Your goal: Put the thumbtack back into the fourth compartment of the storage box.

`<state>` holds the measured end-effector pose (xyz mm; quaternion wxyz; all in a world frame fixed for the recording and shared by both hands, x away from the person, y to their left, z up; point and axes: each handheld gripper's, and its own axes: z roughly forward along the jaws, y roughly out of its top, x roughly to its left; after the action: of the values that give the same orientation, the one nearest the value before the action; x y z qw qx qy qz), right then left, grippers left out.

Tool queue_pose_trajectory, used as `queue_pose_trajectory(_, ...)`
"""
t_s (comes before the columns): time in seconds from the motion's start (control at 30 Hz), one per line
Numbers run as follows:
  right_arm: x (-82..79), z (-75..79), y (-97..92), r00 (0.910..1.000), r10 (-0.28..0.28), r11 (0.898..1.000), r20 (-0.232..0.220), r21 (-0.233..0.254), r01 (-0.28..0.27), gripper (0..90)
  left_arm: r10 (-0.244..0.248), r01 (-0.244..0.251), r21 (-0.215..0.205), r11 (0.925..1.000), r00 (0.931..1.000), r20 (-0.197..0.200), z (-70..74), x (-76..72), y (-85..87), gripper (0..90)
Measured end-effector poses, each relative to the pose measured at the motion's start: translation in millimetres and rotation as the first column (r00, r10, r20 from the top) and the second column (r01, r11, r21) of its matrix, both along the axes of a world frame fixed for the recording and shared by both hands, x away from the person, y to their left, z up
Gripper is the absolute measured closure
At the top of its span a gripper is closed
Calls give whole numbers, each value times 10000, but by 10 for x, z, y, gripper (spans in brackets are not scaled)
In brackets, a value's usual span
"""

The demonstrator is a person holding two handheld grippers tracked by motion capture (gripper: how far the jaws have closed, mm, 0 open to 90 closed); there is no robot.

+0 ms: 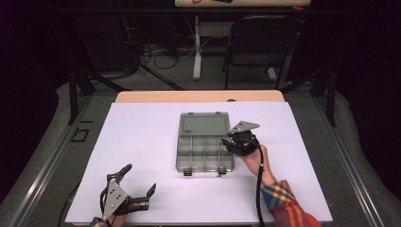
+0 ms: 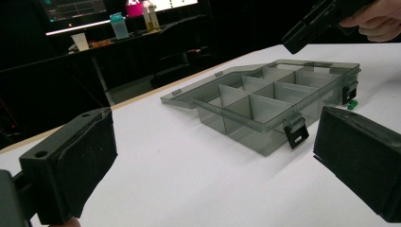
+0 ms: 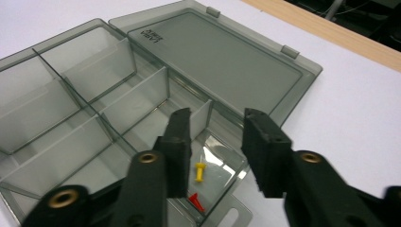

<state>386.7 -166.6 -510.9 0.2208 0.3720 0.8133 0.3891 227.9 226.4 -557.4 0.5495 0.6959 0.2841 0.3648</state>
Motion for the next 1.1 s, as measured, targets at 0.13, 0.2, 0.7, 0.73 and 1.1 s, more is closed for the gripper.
queue_pose_trajectory(0.13,-65,65,-29,9997,208,9997,146,119,-209,438,17,-17,-19,10000,10000,8,1,0,4,4)
queue_pose_trajectory(0.2,-127,103,-35,9987,444,9989,236,170,-448,374,25,-25,-16,10000,10000,8,1,1,5,4)
queue_pose_trajectory(0.7,-570,202,88,9766,2112,9768,404,269,-2124,150,44,-44,-26,10000,10000,36,6,-2,7,4)
queue_pose_trajectory(0.73,-596,198,104,9757,2161,9759,375,229,-2170,138,39,-39,-18,10000,10000,34,6,-2,6,4)
queue_pose_trajectory(1.1,-887,103,206,9559,2936,9558,99,-167,-2934,48,38,-37,-42,10000,10000,59,10,-5,7,4)
